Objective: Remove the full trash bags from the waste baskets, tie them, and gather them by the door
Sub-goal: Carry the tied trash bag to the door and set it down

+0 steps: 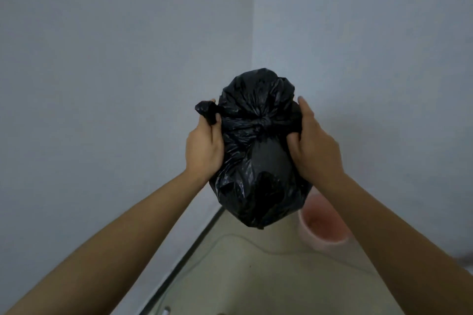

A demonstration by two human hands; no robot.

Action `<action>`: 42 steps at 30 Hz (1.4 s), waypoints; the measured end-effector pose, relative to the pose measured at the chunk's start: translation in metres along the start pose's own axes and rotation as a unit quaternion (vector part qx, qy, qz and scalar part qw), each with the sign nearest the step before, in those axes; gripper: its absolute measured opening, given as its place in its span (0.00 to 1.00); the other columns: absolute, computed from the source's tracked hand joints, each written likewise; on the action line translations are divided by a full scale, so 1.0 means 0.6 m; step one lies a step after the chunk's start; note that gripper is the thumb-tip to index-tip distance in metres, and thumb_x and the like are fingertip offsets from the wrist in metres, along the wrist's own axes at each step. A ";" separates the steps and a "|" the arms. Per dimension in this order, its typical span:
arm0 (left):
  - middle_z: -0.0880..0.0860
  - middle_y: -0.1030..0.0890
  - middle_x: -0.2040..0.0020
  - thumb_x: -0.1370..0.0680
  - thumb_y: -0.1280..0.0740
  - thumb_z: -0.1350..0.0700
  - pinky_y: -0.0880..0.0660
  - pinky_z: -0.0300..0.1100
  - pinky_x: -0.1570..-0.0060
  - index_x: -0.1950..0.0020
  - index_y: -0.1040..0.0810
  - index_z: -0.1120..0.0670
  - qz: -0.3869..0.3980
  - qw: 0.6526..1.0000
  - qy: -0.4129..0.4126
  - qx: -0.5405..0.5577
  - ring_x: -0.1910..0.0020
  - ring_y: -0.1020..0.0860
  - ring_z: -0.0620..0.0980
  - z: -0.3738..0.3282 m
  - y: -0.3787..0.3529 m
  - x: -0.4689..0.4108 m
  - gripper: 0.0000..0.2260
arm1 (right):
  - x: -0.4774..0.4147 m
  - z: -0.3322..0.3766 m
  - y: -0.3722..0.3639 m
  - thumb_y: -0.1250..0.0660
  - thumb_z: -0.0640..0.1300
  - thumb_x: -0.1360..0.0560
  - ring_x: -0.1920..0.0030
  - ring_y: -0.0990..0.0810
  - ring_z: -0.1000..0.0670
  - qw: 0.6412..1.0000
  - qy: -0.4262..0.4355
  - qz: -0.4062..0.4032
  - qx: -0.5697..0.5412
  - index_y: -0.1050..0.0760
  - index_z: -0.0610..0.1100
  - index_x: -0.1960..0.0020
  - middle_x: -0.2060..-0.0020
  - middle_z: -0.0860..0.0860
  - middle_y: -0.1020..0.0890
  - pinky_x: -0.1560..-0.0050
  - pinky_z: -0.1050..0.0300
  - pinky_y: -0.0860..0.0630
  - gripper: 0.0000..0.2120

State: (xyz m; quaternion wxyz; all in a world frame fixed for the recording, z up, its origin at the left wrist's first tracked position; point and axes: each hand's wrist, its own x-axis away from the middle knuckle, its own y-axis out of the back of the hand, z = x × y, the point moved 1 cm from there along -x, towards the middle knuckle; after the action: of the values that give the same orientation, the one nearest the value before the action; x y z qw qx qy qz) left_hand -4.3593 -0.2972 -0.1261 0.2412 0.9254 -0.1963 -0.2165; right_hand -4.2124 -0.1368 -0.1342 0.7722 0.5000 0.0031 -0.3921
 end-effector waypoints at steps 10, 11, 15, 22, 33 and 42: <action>0.48 0.20 0.36 0.17 0.50 0.39 0.28 0.53 0.34 0.29 0.28 0.45 -0.199 0.977 0.081 -0.005 0.35 0.23 0.51 -0.059 0.268 0.253 0.22 | 0.075 0.210 0.060 0.47 0.51 0.18 0.35 0.25 0.45 0.951 0.169 0.113 -0.235 0.50 0.54 0.20 0.30 0.46 0.26 0.37 0.46 0.27 0.28; 0.48 0.20 0.36 0.18 0.50 0.37 0.28 0.54 0.33 0.29 0.28 0.45 -0.215 0.971 0.103 -0.008 0.35 0.23 0.51 -0.057 0.292 0.295 0.23 | 0.098 0.238 0.052 0.47 0.50 0.18 0.33 0.26 0.45 0.942 0.181 0.139 -0.246 0.50 0.53 0.20 0.28 0.46 0.28 0.35 0.48 0.29 0.28; 0.47 0.22 0.32 0.21 0.49 0.32 0.31 0.55 0.30 0.27 0.29 0.43 -0.331 0.925 0.188 -0.013 0.31 0.26 0.48 -0.062 0.419 0.500 0.27 | 0.234 0.389 0.040 0.46 0.48 0.17 0.28 0.31 0.47 0.884 0.258 0.242 -0.306 0.46 0.50 0.20 0.24 0.48 0.33 0.33 0.54 0.34 0.27; 0.48 0.20 0.34 0.17 0.45 0.42 0.31 0.55 0.29 0.28 0.27 0.46 -0.504 0.825 0.249 -0.060 0.33 0.24 0.47 -0.141 0.612 0.889 0.20 | 0.532 0.636 0.101 0.44 0.48 0.19 0.31 0.28 0.51 0.747 0.426 0.354 -0.367 0.41 0.54 0.23 0.28 0.53 0.29 0.34 0.54 0.31 0.25; 0.46 0.18 0.38 0.15 0.44 0.44 0.27 0.47 0.34 0.32 0.23 0.48 -0.703 0.655 0.266 -0.077 0.38 0.21 0.44 -0.297 0.844 1.567 0.17 | 1.191 0.996 0.284 0.41 0.43 0.20 0.38 0.26 0.53 0.531 0.580 0.438 -0.435 0.36 0.52 0.25 0.33 0.52 0.24 0.42 0.58 0.33 0.23; 0.46 0.16 0.42 0.15 0.45 0.43 0.26 0.46 0.35 0.36 0.20 0.50 -0.770 0.540 0.333 -0.060 0.39 0.20 0.46 -0.261 1.004 1.889 0.19 | 1.560 1.179 0.311 0.42 0.44 0.21 0.33 0.28 0.53 0.441 0.620 0.488 -0.428 0.38 0.52 0.24 0.30 0.54 0.27 0.33 0.53 0.30 0.25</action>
State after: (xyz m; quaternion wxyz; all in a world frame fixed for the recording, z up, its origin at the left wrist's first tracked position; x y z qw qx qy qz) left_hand -3.4979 -1.2567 -0.0295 0.0843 0.7088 0.7003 -0.0064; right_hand -3.7246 -1.2131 -0.0083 0.7440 0.1340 0.4037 0.5153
